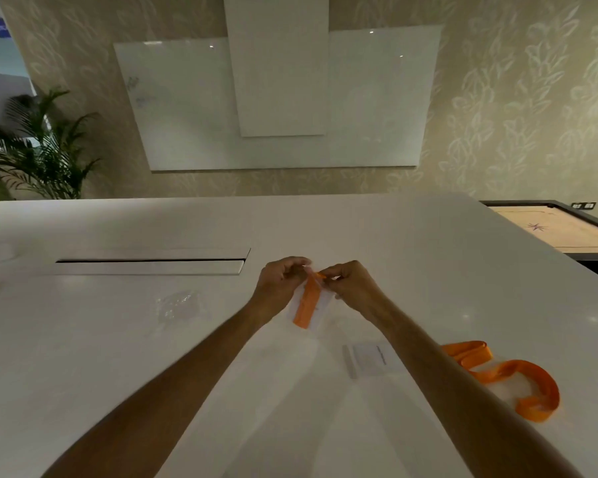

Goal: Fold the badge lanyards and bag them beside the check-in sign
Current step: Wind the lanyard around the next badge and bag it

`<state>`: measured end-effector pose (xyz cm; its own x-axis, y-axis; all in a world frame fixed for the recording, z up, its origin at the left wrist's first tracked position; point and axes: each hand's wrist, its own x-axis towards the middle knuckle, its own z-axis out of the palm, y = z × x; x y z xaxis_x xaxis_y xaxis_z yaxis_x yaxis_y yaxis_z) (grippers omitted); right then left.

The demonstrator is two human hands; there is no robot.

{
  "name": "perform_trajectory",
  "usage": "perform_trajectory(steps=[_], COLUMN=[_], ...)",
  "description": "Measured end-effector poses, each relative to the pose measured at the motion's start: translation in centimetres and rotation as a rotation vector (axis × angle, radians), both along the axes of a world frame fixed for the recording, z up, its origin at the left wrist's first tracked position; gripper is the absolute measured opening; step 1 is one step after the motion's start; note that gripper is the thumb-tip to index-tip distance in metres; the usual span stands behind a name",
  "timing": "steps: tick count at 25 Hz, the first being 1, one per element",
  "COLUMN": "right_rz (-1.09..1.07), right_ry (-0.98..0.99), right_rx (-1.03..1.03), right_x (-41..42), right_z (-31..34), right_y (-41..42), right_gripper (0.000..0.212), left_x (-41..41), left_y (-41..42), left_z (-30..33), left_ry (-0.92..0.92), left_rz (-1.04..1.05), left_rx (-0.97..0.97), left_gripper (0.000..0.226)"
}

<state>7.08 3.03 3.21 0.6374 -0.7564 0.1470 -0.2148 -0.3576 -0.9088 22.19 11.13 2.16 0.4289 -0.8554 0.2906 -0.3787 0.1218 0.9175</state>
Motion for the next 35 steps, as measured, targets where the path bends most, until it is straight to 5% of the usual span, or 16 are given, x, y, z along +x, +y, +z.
perform_trajectory(steps=[7,11,21,27,31,35], right_rz=[0.154,0.247,0.035,0.033,0.158,0.390], right_ry=[0.288,0.366,-0.192,-0.369,-0.254,-0.098], right_rx=[-0.199,-0.576,-0.798,-0.572,-0.304,-0.099], right_x=[2.7,5.2,16.2,25.0,30.8,36.2], right_z=[-0.9,-0.8,-0.1,-0.2,-1.0,-3.6], right_y=[0.0,0.7,7.9,14.1,19.0,23.6], right_gripper=[0.038,0.027,0.005,0.026,0.053,0.023], left_x=[2.9,4.9,13.1,19.8,24.2,28.3], left_y=[2.2,3.9,12.7,19.7,24.4,28.8], left_z=[-0.4,0.0,1.9,2.7,2.5,1.7], left_ry=[0.176,0.255,0.286,0.301,0.304,0.327], left_rz=[0.198,0.332,0.484,0.598,0.656,0.689], left_rx=[-0.057,-0.134,-0.311,-0.354,-0.367,-0.406], left_gripper=[0.030,0.026,0.027,0.019,0.025,0.026])
